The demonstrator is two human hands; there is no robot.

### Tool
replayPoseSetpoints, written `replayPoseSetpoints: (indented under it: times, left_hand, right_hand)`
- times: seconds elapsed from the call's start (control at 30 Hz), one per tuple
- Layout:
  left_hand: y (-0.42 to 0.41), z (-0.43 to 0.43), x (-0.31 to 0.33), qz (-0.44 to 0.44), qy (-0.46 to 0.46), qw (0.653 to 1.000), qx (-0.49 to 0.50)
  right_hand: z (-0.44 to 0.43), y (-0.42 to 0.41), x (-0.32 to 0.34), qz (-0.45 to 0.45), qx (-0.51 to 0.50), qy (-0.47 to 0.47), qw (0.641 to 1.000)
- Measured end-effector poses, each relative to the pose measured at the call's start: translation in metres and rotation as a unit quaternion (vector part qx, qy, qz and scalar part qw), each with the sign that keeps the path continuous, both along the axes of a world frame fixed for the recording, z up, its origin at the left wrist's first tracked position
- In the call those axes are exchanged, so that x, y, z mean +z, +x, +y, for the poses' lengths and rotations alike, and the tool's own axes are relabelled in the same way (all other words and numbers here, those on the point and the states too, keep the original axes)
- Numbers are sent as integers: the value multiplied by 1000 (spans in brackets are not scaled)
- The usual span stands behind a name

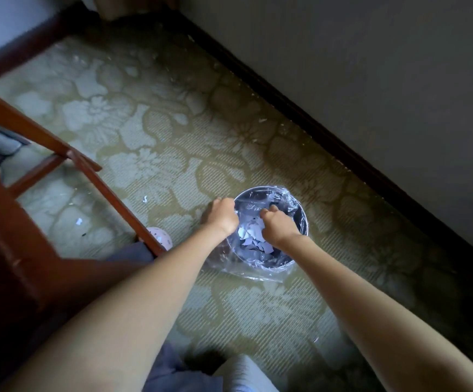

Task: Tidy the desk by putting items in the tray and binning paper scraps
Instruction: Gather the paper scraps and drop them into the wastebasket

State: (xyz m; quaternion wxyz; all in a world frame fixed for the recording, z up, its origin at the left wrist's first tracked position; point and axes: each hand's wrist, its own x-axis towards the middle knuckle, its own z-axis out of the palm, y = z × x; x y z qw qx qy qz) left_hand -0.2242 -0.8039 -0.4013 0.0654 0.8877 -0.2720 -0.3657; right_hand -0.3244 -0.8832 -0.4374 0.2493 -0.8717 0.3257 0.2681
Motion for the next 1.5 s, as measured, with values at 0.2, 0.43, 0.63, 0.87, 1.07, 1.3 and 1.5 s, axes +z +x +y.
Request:
replayPoseSetpoints:
  times: [0.2, 0.43, 0.63, 0.87, 1.07, 1.3, 1.5]
  left_hand:
    - [16, 24, 124, -151, -97, 984, -6]
    - [21, 106, 272, -319, -196, 927, 24]
    - [23, 232, 334, -416, -220, 873, 127]
    - [31, 379, 322, -412, -153, 848, 296]
    - [48, 447, 305, -386, -123, 838, 365]
    - [98, 482, 298, -381, -122, 850, 343]
    - [160, 497, 295, -362, -91, 887, 271]
  right_hand:
    - [25, 19, 121, -130, 57, -190, 971]
    - [88, 38, 266, -309, 74, -294, 901]
    - [203, 61, 336, -453, 150, -262, 839]
    - [334, 81, 343, -490, 309, -156, 800]
    - [392, 114, 331, -405, 354, -131, 832]
    - [427, 179, 332, -384, 360, -61, 848]
    - [440, 254, 333, -381, 305, -27, 872]
